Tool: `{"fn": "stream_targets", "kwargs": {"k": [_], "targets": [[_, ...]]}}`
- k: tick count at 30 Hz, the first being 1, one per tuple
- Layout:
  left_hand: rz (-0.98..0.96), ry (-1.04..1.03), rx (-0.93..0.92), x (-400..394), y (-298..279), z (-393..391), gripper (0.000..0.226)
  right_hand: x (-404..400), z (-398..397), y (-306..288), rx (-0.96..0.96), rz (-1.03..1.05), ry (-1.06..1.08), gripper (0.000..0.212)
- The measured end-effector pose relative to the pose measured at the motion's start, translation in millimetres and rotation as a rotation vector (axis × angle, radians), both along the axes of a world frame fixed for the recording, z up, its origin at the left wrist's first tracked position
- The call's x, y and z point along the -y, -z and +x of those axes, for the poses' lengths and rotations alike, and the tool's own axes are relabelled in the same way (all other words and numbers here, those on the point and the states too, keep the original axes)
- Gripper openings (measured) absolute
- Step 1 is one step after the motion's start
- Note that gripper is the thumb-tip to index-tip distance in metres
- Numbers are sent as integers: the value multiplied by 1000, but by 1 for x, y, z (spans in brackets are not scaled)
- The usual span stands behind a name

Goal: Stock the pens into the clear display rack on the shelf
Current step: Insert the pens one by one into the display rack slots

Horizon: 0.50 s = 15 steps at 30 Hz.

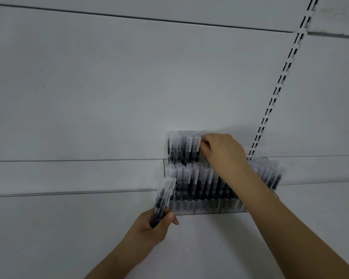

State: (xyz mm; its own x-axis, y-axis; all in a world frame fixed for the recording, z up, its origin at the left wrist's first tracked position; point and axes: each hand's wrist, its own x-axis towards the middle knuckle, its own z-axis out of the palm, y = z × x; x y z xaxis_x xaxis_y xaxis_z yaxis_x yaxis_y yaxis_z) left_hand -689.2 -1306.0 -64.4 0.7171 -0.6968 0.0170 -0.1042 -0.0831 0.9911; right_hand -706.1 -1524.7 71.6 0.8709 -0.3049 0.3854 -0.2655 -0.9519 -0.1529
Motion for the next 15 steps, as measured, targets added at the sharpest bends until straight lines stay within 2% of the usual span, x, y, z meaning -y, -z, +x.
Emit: {"fn": "stream_targets", "kwargs": {"k": [3, 6, 7, 9, 11, 13, 15], "targets": [[-1, -5, 4, 0, -2, 0, 24, -2, -17, -4, 81, 31, 60, 33], [-5, -3, 13, -1, -1, 0, 25, -21, -48, 7, 319, 259, 8, 31], [-12, 7, 5, -1, -2, 0, 25, -31, -55, 15, 330, 390, -55, 29], [-7, 18, 12, -1, -2, 0, 25, -51, -60, 35, 234, 629, -215, 28], [-2, 25, 37, -2, -2, 0, 27, -63, -57, 56, 164, 760, -320, 24], [-13, 29, 27, 0, -2, 0, 33, -67, -53, 65, 175, 885, -341, 12], [-4, 18, 31, 0, -3, 0, 34, -66, -54, 65, 203, 964, -335, 10]]}}
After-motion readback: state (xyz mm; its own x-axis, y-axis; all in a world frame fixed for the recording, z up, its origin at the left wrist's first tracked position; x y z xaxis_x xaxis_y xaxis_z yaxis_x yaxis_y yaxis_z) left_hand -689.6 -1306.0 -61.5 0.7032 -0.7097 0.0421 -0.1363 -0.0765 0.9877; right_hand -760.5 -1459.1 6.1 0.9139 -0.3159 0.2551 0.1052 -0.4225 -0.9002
